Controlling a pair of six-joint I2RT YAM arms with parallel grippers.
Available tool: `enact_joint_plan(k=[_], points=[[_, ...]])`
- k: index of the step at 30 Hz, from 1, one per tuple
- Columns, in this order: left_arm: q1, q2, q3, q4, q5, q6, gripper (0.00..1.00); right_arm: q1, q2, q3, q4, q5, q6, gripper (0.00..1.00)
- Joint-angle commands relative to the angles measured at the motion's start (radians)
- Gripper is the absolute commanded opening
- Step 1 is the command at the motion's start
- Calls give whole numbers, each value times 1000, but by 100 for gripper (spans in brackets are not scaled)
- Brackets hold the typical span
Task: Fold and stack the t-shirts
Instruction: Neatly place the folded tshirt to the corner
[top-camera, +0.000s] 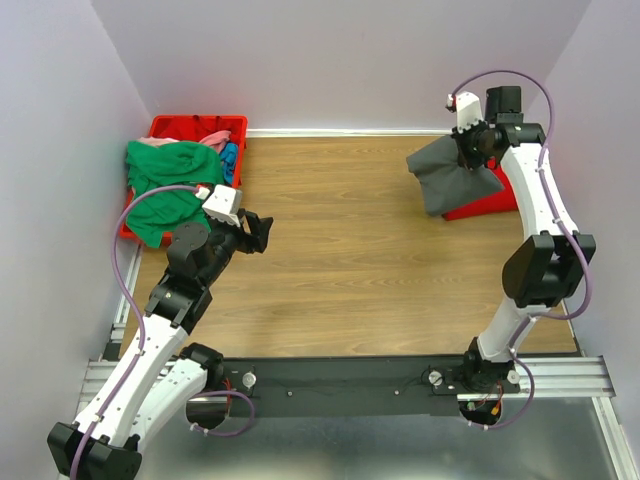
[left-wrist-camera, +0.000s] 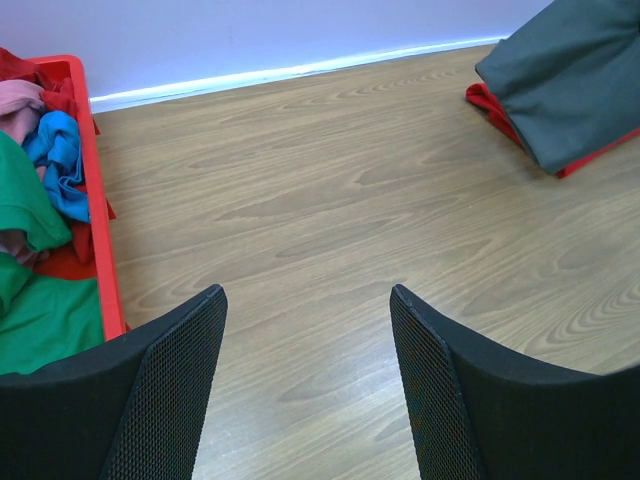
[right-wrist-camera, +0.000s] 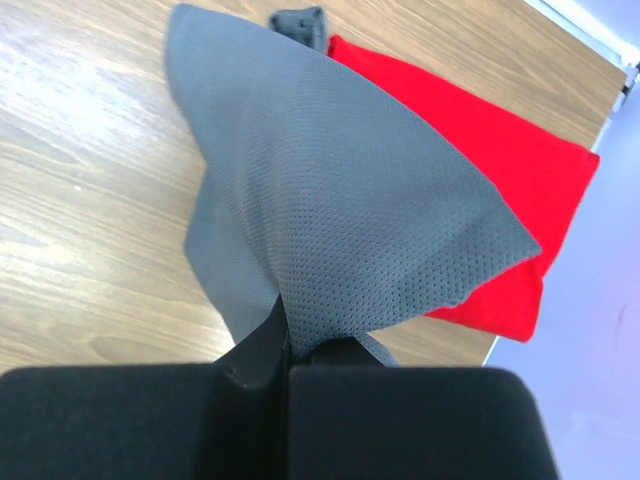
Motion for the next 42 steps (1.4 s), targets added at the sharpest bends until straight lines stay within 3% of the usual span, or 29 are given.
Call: enact_joint_plan(k=[1,26,42], points=[[-3,-6,8,12,-25,14,74,-33,-31,-13,2,29,-22,0],[-2,5,6,13,-27,17,74,-81,187,177,3,75,-84,0],[-3,20,8,12,-30,17,74,-102,369,320,52,201,-107,0]])
